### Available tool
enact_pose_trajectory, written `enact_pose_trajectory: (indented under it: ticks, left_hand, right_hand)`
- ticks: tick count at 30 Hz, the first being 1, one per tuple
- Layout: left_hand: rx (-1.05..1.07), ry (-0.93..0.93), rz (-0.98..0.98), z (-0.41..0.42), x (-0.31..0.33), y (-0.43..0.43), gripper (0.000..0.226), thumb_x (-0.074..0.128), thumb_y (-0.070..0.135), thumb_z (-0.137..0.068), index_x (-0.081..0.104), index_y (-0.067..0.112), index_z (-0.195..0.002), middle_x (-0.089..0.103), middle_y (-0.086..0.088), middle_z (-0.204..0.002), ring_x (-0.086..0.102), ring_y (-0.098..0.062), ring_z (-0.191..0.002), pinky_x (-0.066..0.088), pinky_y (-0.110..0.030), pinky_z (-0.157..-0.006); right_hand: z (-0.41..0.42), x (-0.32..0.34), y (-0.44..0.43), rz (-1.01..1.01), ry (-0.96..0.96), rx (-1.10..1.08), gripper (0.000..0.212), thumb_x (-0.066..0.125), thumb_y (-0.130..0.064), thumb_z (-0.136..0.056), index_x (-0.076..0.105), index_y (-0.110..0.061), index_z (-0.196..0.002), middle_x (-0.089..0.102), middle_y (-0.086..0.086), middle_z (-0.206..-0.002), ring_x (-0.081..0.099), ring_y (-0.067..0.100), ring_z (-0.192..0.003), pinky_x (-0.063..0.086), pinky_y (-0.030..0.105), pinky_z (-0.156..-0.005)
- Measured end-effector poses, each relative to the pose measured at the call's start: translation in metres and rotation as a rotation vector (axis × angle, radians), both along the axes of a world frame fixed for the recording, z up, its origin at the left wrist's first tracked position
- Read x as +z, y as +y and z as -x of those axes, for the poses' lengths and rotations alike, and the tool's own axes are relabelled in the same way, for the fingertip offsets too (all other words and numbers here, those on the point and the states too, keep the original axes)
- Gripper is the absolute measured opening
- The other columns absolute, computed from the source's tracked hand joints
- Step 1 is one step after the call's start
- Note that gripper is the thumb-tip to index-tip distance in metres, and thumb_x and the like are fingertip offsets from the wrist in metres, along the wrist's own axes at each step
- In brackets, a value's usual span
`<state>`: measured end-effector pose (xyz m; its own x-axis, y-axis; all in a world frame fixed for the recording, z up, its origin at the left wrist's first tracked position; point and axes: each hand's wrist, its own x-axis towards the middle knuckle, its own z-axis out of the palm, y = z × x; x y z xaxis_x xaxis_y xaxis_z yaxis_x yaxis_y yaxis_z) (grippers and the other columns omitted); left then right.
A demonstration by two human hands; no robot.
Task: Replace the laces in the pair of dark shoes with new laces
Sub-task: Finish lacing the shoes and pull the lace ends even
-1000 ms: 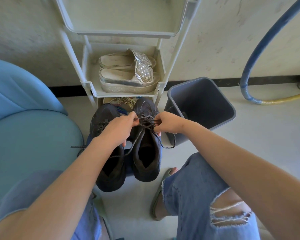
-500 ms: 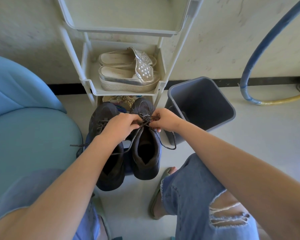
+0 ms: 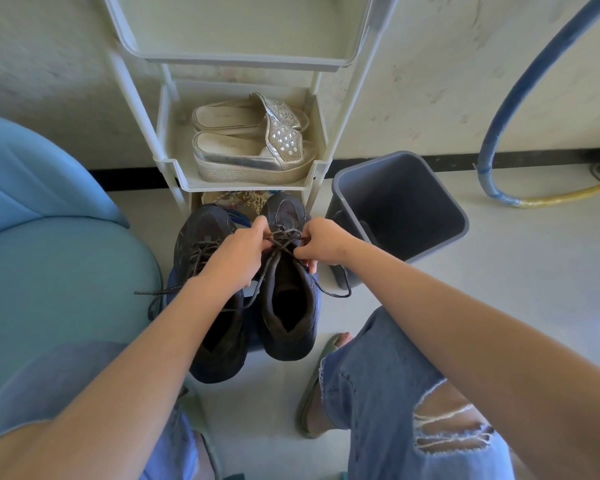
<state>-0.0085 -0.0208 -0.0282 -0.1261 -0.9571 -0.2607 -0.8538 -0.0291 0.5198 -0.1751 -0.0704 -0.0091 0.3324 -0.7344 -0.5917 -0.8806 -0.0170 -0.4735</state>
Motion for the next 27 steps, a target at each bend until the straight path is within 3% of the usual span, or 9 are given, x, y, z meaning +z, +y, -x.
enact_pose_trajectory:
  ticks: [3, 5, 7, 10, 13, 15, 20, 24, 27]
  left_hand:
    - [0.049, 0.124, -0.053, 0.0, -0.001, -0.002, 0.006, 0.044, 0.017, -0.1, 0.041, 0.018, -0.094, 0.054, -0.004, -0.067, 0.05, -0.012, -0.034, 0.033, -0.017, -0.03]
    - [0.044, 0.148, -0.057, -0.002, -0.002, -0.002, 0.007, 0.043, 0.019, -0.1, 0.041, 0.018, -0.093, 0.055, -0.007, -0.066, 0.049, -0.011, -0.028, 0.031, -0.015, -0.029]
    - [0.047, 0.148, -0.078, -0.004, -0.001, -0.001, 0.009, 0.043, 0.019, -0.1, 0.042, 0.019, -0.092, 0.055, -0.006, -0.063, 0.046, -0.01, -0.026, 0.032, -0.016, -0.03]
    - [0.019, 0.14, -0.119, -0.009, 0.001, 0.0, 0.014, 0.048, 0.018, -0.098, 0.045, 0.021, -0.084, 0.059, -0.003, -0.065, 0.044, -0.008, -0.025, 0.036, -0.02, -0.039]
    - [0.043, 0.257, -0.142, -0.015, 0.002, -0.003, 0.013, 0.056, 0.012, -0.093, 0.058, 0.022, -0.085, 0.066, 0.014, -0.088, 0.043, -0.006, -0.026, 0.04, -0.018, -0.039]
    - [0.124, 0.325, -0.116, -0.017, 0.0, -0.006, 0.011, 0.057, 0.011, -0.093, 0.065, 0.02, -0.091, 0.067, 0.02, -0.086, 0.041, -0.005, -0.026, 0.04, -0.013, -0.04]
    - [0.28, 0.359, -0.074, -0.013, -0.01, -0.014, 0.016, 0.056, 0.013, -0.094, 0.07, 0.015, -0.099, 0.071, 0.007, -0.085, 0.039, -0.004, -0.026, 0.04, -0.008, -0.042]
    - [0.239, 0.353, -0.079, -0.006, -0.015, -0.02, 0.009, 0.064, 0.016, -0.089, 0.071, 0.016, -0.095, 0.064, 0.011, -0.069, 0.041, -0.004, -0.026, 0.039, -0.007, -0.043]
    - [0.228, 0.32, -0.067, -0.003, -0.019, -0.023, 0.005, 0.065, 0.016, -0.088, 0.069, 0.02, -0.09, 0.063, 0.012, -0.069, 0.042, -0.004, -0.025, 0.039, -0.01, -0.042]
  right_hand:
    - [-0.001, 0.0, 0.0, 0.006, 0.024, 0.014, 0.022, 0.057, -0.018, -0.089, 0.059, -0.003, -0.072, 0.072, 0.004, -0.07, 0.054, 0.01, -0.064, 0.052, 0.028, -0.071]
    - [0.001, -0.001, -0.001, -0.009, -0.009, 0.007, 0.025, 0.057, -0.017, -0.089, 0.054, -0.007, -0.066, 0.074, 0.007, -0.074, 0.057, 0.012, -0.067, 0.053, 0.033, -0.078]
    - [0.006, 0.001, -0.002, -0.054, -0.074, -0.032, 0.025, 0.059, -0.016, -0.089, 0.053, -0.009, -0.066, 0.072, 0.0, -0.065, 0.06, 0.008, -0.06, 0.052, 0.026, -0.067]
    - [0.017, 0.005, -0.006, -0.148, -0.162, -0.105, 0.013, 0.065, -0.014, -0.086, 0.062, -0.006, -0.075, 0.063, -0.005, -0.059, 0.05, -0.002, -0.041, 0.036, 0.011, -0.043]
    - [0.025, 0.003, -0.014, -0.176, -0.255, -0.278, 0.017, 0.066, -0.01, -0.084, 0.067, -0.001, -0.098, 0.053, 0.002, -0.064, 0.04, 0.007, -0.048, 0.029, 0.017, -0.045]
    - [0.024, 0.0, -0.019, -0.139, -0.322, -0.393, 0.016, 0.063, -0.008, -0.086, 0.069, -0.005, -0.102, 0.053, -0.002, -0.065, 0.04, 0.007, -0.051, 0.028, 0.017, -0.046]
    - [0.01, -0.013, -0.022, -0.07, -0.284, -0.335, 0.02, 0.065, -0.006, -0.088, 0.068, -0.007, -0.108, 0.058, -0.009, -0.074, 0.048, 0.003, -0.059, 0.035, 0.008, -0.041]
    - [0.001, -0.022, -0.025, -0.01, -0.243, -0.246, 0.016, 0.068, -0.007, -0.086, 0.07, -0.002, -0.101, 0.06, -0.001, -0.077, 0.052, 0.008, -0.068, 0.045, 0.016, -0.066]
    - [0.001, -0.024, -0.028, -0.004, -0.278, -0.237, 0.011, 0.069, -0.007, -0.084, 0.072, -0.004, -0.095, 0.06, -0.001, -0.075, 0.051, 0.006, -0.065, 0.044, 0.017, -0.067]
